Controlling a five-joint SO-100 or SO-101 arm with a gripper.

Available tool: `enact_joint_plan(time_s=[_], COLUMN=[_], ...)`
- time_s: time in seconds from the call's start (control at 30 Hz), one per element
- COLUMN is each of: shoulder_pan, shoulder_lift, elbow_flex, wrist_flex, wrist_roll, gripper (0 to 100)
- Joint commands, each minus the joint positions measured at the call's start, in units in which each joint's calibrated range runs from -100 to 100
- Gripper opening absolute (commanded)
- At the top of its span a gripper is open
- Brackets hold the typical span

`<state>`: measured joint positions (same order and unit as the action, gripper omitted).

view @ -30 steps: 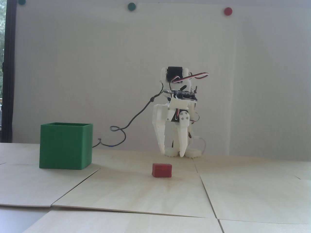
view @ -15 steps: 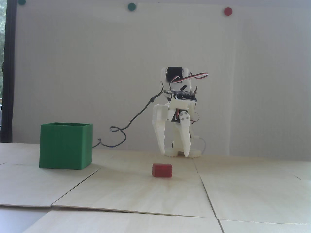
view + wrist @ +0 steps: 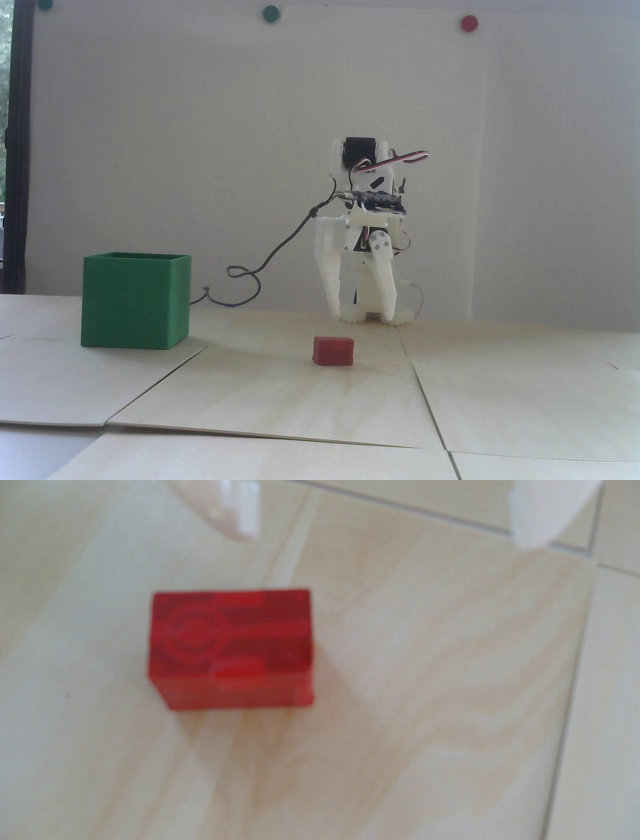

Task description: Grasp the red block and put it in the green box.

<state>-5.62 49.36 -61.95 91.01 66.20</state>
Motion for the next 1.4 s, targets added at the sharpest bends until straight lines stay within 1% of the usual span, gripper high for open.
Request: enact_joint_plan(time_s=[0.0,0.23,0.5,0.93,1.37], shoulder_pan=[-0.2,-0.2,0.5,0.0,1.8], shoulder_lift=[-1.4,-0.3,4.5,4.6,4.6], elbow_flex=[-5.0,-5.2,-13.0,-12.8,-13.1], wrist_flex=[0.6,0.0,0.6,0.0,0.5], wrist_roll=[-0.1,-0.1,0.1,0.0,0.0], gripper=[26,26,26,26,26])
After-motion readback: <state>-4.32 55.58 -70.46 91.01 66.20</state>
